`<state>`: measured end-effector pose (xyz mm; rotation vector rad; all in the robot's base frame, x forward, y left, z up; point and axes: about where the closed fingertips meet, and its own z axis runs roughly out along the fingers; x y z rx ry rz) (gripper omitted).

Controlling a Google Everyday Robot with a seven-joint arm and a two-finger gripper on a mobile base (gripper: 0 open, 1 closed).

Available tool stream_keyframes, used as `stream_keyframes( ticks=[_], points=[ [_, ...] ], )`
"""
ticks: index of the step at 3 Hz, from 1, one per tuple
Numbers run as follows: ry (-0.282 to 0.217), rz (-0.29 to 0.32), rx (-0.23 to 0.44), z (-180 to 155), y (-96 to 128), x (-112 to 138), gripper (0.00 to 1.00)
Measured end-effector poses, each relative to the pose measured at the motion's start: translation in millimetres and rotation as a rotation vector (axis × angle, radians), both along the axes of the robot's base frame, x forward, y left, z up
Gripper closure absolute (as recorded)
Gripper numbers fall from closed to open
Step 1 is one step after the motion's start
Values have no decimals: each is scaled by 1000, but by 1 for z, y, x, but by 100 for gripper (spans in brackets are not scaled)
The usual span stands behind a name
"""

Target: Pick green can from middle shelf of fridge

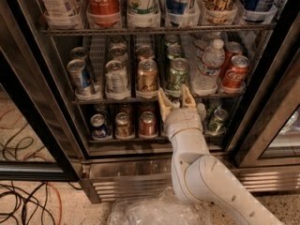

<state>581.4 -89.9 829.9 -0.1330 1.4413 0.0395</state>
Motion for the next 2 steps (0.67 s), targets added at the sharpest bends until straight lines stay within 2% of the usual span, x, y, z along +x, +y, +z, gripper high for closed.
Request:
stream_keyframes(
  ticks=[2],
  points=[
    [1,-10,11,1,-1,6,32]
  ],
)
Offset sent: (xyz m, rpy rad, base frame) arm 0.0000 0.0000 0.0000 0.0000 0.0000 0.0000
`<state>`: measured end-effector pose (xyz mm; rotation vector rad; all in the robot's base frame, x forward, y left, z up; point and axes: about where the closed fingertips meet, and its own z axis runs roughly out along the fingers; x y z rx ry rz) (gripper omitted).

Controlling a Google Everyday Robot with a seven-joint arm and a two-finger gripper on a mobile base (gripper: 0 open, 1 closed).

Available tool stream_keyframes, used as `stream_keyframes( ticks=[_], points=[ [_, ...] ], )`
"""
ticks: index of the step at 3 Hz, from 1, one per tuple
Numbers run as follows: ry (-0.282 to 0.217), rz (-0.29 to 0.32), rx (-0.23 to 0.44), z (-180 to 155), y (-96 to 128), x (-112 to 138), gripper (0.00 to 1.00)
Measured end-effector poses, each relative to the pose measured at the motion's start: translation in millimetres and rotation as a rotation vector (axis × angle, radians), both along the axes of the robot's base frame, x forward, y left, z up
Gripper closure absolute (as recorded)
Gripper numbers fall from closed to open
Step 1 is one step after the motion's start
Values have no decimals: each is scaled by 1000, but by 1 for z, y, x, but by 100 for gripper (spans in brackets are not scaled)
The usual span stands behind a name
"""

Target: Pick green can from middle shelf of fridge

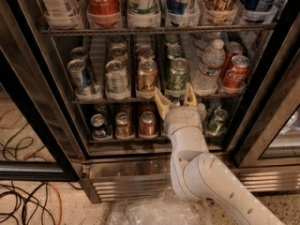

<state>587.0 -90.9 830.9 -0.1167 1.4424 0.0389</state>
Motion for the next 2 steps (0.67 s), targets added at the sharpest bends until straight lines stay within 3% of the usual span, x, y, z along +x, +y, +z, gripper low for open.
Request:
stream_keyframes(
  ticks=[2],
  points=[
    [-4,-17,22,6,-2,17,34]
  ],
)
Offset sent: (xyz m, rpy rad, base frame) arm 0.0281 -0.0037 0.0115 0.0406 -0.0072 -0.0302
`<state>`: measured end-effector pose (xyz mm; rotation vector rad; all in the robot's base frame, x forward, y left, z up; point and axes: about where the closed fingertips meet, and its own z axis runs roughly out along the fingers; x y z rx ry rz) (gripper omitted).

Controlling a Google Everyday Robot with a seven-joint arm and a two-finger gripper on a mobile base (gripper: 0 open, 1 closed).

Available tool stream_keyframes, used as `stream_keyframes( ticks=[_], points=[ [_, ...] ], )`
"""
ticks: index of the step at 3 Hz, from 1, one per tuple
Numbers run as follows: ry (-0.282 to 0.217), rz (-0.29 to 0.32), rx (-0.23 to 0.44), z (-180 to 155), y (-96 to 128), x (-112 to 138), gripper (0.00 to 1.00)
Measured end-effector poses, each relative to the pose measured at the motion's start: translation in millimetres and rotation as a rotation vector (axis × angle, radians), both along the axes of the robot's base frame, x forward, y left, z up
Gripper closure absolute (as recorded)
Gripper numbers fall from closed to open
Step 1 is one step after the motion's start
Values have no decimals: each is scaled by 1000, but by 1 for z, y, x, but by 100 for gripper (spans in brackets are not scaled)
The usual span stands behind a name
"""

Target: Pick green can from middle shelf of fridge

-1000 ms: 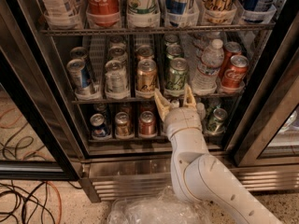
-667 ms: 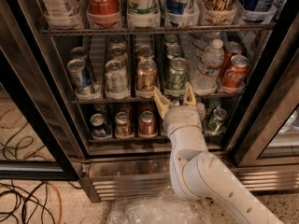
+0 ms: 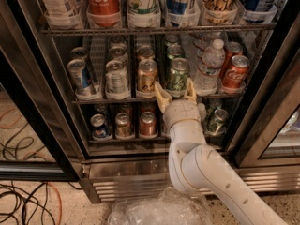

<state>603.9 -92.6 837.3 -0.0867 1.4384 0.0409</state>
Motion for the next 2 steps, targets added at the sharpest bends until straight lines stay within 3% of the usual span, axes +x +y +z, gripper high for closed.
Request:
stream_keyframes(
  ticks=[2],
  points=[
    [1,-27,17,3,-6,15,36]
  ],
)
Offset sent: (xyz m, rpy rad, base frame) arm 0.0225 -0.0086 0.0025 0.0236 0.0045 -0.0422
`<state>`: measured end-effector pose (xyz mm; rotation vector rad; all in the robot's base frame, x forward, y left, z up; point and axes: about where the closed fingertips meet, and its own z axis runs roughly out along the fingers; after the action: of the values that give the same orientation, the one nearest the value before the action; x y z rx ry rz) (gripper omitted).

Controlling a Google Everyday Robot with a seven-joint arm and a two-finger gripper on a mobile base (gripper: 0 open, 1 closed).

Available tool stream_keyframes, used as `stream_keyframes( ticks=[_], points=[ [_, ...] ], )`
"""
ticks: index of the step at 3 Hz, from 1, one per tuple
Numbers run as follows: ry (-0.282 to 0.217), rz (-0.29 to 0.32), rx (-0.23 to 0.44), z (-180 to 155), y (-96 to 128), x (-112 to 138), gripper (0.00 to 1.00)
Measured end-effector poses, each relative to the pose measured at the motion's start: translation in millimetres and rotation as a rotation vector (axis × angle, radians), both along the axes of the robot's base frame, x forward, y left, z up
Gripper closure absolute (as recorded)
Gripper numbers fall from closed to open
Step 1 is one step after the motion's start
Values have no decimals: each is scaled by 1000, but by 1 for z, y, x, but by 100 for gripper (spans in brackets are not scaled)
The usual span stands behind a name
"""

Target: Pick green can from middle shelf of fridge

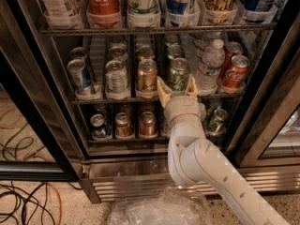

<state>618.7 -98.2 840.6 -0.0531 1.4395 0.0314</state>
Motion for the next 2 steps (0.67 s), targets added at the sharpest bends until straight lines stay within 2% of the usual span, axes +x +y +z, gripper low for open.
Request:
stream_keyframes(
  ticks=[2],
  points=[
    [10,-32,23,-6,-6,14,37]
  ],
)
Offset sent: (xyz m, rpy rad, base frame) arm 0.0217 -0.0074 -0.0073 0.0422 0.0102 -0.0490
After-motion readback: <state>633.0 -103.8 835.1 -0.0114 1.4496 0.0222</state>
